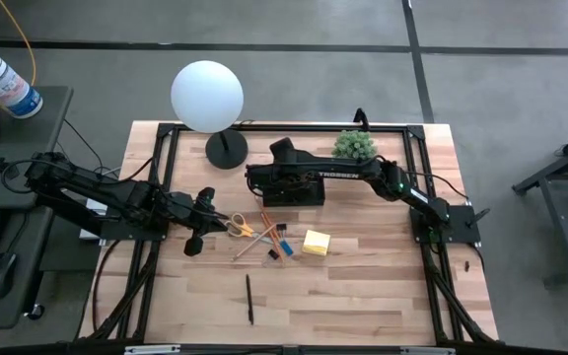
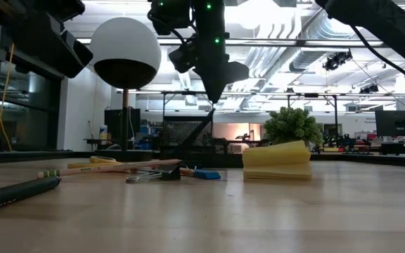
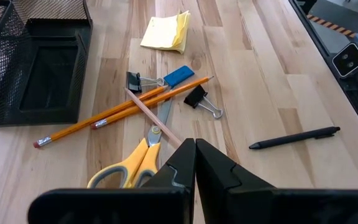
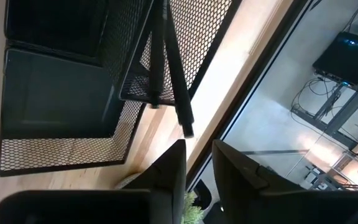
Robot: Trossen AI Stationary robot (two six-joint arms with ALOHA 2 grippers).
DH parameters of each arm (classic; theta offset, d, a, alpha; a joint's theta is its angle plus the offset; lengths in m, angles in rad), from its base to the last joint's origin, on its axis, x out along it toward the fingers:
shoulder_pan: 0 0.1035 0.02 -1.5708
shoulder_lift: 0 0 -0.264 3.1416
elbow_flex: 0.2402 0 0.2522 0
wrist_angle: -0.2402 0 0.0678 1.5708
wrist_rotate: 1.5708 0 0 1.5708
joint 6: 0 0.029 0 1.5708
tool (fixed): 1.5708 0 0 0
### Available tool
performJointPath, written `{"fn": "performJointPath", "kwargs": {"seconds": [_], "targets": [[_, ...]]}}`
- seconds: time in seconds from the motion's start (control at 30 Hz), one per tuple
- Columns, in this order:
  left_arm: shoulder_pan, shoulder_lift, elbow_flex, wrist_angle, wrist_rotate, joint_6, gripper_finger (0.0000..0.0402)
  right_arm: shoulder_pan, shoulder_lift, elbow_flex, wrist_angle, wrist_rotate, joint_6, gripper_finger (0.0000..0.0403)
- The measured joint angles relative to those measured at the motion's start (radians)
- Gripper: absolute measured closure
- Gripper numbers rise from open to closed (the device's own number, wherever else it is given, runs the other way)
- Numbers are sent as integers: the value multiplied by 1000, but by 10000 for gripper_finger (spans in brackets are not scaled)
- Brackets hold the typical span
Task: Pick and place office supplies into organizer
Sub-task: Put the right black pen into the black organizer, then put the black pen into the black organizer
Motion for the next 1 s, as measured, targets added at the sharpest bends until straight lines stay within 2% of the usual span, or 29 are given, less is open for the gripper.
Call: {"fn": "performJointPath", "kwargs": {"seconds": [0.27, 0.43, 0.57, 1.0], "targets": [[0, 0, 0, 0, 0, 0, 401, 0, 0, 0, 11, 16, 41, 305], [0, 0, 0, 0, 0, 0, 401, 15, 0, 0, -7, 81, 122, 311], [0, 0, 0, 0, 0, 0, 401, 53, -2, 0, -27, 80, 140, 324], [0, 0, 0, -3, 0, -2, 401, 194, -3, 0, -39, -95, 292, 363]]}}
